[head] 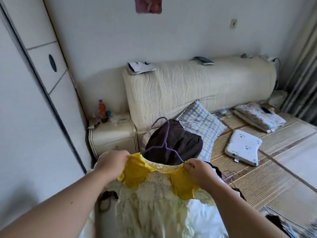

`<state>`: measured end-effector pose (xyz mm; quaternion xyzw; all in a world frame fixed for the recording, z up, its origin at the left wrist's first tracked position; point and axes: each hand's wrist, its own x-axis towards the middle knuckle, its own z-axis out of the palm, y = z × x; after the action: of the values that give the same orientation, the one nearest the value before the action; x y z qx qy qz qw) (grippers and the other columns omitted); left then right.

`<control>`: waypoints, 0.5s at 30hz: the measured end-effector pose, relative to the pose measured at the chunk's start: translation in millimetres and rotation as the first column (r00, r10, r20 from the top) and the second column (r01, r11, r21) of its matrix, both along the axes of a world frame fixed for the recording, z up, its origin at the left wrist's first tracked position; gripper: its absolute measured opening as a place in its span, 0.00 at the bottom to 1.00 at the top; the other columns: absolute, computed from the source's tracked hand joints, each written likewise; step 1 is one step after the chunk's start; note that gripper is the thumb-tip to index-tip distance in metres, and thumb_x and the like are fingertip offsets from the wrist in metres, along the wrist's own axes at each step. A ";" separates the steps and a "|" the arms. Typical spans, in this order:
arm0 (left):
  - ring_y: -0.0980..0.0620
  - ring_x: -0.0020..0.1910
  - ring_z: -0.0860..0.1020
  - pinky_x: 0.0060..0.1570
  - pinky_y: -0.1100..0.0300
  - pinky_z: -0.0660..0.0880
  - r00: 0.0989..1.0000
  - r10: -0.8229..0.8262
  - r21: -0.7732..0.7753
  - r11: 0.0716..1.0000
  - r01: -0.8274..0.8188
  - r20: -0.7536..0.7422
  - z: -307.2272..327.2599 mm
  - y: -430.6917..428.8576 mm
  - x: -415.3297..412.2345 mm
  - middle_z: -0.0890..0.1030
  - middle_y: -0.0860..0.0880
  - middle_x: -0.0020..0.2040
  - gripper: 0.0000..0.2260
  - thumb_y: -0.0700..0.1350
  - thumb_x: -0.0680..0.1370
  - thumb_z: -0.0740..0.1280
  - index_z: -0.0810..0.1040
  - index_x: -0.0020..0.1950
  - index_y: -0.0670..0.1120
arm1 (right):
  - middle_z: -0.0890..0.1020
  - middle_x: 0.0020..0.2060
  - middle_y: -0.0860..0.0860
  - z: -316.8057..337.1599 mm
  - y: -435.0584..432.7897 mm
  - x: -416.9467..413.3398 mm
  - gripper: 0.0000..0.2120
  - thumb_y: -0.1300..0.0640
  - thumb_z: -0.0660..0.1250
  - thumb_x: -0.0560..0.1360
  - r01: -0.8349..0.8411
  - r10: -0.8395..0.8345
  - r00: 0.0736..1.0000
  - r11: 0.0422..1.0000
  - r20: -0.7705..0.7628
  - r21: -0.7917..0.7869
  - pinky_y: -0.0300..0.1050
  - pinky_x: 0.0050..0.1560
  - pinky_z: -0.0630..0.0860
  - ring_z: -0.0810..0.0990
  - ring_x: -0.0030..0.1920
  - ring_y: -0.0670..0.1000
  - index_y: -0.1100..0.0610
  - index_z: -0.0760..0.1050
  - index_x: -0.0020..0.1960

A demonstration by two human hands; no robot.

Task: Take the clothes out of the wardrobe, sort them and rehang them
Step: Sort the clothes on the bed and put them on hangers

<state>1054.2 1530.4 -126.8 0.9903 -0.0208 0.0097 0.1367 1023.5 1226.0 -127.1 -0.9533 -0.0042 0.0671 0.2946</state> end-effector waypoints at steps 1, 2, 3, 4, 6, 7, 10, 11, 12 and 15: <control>0.48 0.55 0.78 0.53 0.54 0.72 1.000 -0.024 -0.002 1.000 0.024 -0.006 -0.9 -0.9 19.7 0.81 0.52 0.54 0.10 0.50 0.81 0.57 0.76 0.57 0.58 | 0.72 0.32 0.43 0.0 1.2 14.7 0.15 0.52 0.60 0.78 0.022 -0.022 1.000 1.000 0.000 -0.002 0.39 0.30 0.62 0.72 0.38 0.48 0.46 0.66 0.34; 0.47 0.54 0.78 0.53 0.53 0.73 0.999 -0.043 -0.013 0.999 0.043 -0.017 -4.1 -2.1 36.4 0.81 0.52 0.54 0.09 0.50 0.81 0.57 0.76 0.56 0.58 | 0.71 0.32 0.43 -1.1 1.4 27.4 0.15 0.52 0.60 0.78 0.047 -0.047 0.999 0.999 -0.004 -0.002 0.39 0.30 0.61 0.71 0.37 0.48 0.45 0.66 0.33; 0.46 0.53 0.78 0.53 0.52 0.73 0.998 -0.063 -0.026 0.998 0.062 -0.029 -8.6 -4.4 54.9 0.81 0.51 0.54 0.09 0.50 0.81 0.57 0.76 0.55 0.58 | 0.71 0.31 0.43 -3.6 0.0 41.6 0.15 0.52 0.61 0.78 0.073 -0.073 0.997 0.997 -0.008 -0.005 0.41 0.30 0.61 0.71 0.36 0.48 0.46 0.66 0.33; 0.46 0.53 0.78 0.53 0.51 0.73 0.996 -0.079 -0.034 0.996 0.078 -0.032 -12.7 -7.2 72.0 0.81 0.50 0.54 0.09 0.49 0.81 0.57 0.76 0.55 0.57 | 0.72 0.31 0.44 -6.1 -2.5 54.6 0.14 0.52 0.61 0.78 0.099 -0.099 0.995 0.995 -0.015 -0.006 0.42 0.32 0.61 0.71 0.36 0.49 0.46 0.66 0.34; 0.45 0.54 0.77 0.54 0.51 0.73 0.995 -0.102 -0.028 0.994 0.101 -0.020 -16.3 -15.1 107.6 0.80 0.51 0.55 0.09 0.50 0.81 0.57 0.76 0.55 0.58 | 0.74 0.33 0.47 -12.9 -7.6 81.7 0.12 0.52 0.61 0.78 0.147 -0.146 0.989 0.989 -0.030 0.015 0.43 0.34 0.63 0.72 0.38 0.51 0.46 0.68 0.35; 0.45 0.55 0.77 0.54 0.51 0.72 0.994 -0.111 -0.012 0.994 0.111 -0.012 -16.9 -19.0 127.2 0.80 0.51 0.56 0.09 0.50 0.81 0.57 0.75 0.56 0.58 | 0.75 0.34 0.47 -18.0 -9.4 95.9 0.12 0.52 0.62 0.78 0.170 -0.168 0.985 0.985 -0.039 0.029 0.42 0.33 0.64 0.73 0.38 0.51 0.46 0.68 0.35; 0.45 0.56 0.77 0.54 0.53 0.70 0.988 -0.156 0.056 0.986 0.155 0.014 -18.6 -33.2 191.9 0.80 0.53 0.57 0.10 0.51 0.81 0.55 0.75 0.57 0.59 | 0.76 0.35 0.47 -36.9 -16.3 144.3 0.08 0.50 0.61 0.78 0.229 -0.226 0.972 0.972 -0.057 0.056 0.37 0.30 0.64 0.72 0.35 0.46 0.48 0.72 0.40; 0.46 0.57 0.77 0.53 0.53 0.68 0.985 -0.170 0.073 0.983 0.168 0.023 -20.6 -39.5 214.9 0.80 0.53 0.57 0.11 0.51 0.81 0.55 0.75 0.57 0.58 | 0.76 0.35 0.47 -44.1 -19.5 163.8 0.07 0.50 0.61 0.78 0.245 -0.241 0.969 0.967 -0.063 0.065 0.36 0.29 0.64 0.72 0.34 0.45 0.49 0.73 0.42; 0.47 0.57 0.76 0.53 0.53 0.67 0.984 -0.177 0.082 0.981 0.174 0.023 -22.3 -45.9 236.7 0.80 0.53 0.57 0.11 0.51 0.81 0.55 0.75 0.58 0.58 | 0.76 0.35 0.47 -49.9 -23.6 183.3 0.07 0.50 0.61 0.78 0.261 -0.256 0.964 0.963 -0.071 0.072 0.36 0.29 0.64 0.71 0.33 0.44 0.50 0.73 0.43; 0.48 0.58 0.76 0.55 0.53 0.66 0.978 -0.201 0.096 0.974 0.205 -0.046 -23.7 -65.8 296.4 0.79 0.53 0.58 0.11 0.51 0.81 0.55 0.75 0.59 0.57 | 0.74 0.33 0.46 -55.0 -38.2 240.0 0.07 0.51 0.61 0.78 0.286 -0.279 0.954 0.957 -0.113 0.055 0.37 0.30 0.65 0.72 0.35 0.47 0.51 0.73 0.42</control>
<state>1350.6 1464.6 -150.5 0.9886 -0.1199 -0.0231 0.0877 1263.5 1187.9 -182.2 -0.9283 0.1450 0.0734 0.3345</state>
